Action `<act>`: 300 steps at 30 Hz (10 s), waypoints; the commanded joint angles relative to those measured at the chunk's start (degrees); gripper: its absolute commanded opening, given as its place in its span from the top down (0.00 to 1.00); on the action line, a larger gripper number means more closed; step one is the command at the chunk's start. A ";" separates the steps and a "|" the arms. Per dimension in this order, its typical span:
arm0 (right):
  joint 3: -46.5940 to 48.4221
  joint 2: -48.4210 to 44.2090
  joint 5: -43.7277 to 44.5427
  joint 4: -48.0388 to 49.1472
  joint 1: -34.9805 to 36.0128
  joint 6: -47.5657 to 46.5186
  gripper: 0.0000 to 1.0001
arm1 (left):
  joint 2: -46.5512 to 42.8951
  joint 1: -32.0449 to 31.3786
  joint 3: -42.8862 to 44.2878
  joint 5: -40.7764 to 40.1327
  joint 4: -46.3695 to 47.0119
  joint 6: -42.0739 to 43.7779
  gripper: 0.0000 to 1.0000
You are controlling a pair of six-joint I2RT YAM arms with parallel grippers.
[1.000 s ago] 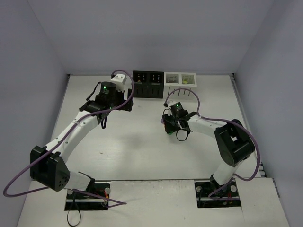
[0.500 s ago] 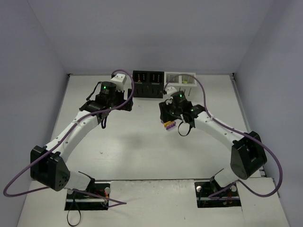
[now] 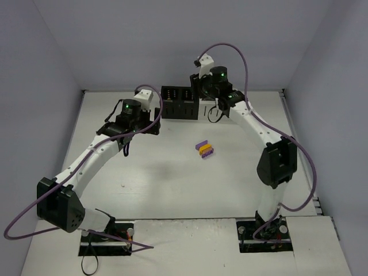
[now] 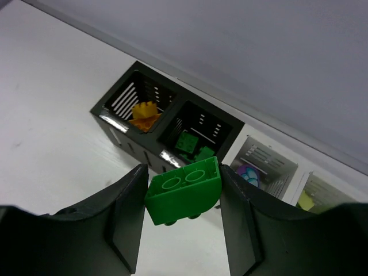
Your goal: Sort the legos into containers by color
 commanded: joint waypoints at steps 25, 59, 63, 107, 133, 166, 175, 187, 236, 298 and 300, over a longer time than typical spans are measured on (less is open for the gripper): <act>21.21 22.82 0.98 7.24 -1.08 -4.61 0.40 | -0.21 -0.20 4.14 0.26 0.64 0.78 0.14; -40.76 -14.46 -1.66 0.47 -1.70 5.15 0.07 | -0.03 -0.47 3.96 1.75 0.73 0.61 0.14; -40.76 -12.70 -2.72 0.29 -1.52 5.23 0.06 | 0.50 -0.82 4.14 1.67 0.55 0.61 0.14; -37.60 -3.82 3.26 -2.87 3.22 0.31 0.18 | 1.02 -1.78 4.57 1.23 -0.41 1.31 0.14; -48.05 -30.78 -4.56 11.36 8.67 -4.60 1.00 | -1.70 -1.87 4.93 20.20 2.39 -1.85 0.14; -43.57 -31.51 -8.61 13.13 14.47 -9.18 1.00 | 8.76 -1.43 6.86 48.42 7.94 -18.03 0.27; -43.13 -31.42 -7.73 13.30 14.65 -9.36 1.00 | 10.60 -2.22 7.12 50.62 7.93 -18.11 0.52; -43.57 -31.68 -6.42 13.30 14.74 -9.44 1.00 | 10.34 -2.40 7.39 50.54 7.41 -16.97 0.83; 5.03 12.79 1.68 6.53 -8.82 1.63 0.61 | 6.56 4.55 9.50 41.22 -0.50 -10.82 1.00; -41.90 -33.62 -24.69 20.07 10.69 -11.73 0.10 | 4.71 2.35 7.30 52.64 8.29 -17.32 0.98; -40.50 -32.40 -24.52 19.72 11.66 -13.04 0.07 | 4.80 2.35 7.30 52.91 8.29 -17.41 0.98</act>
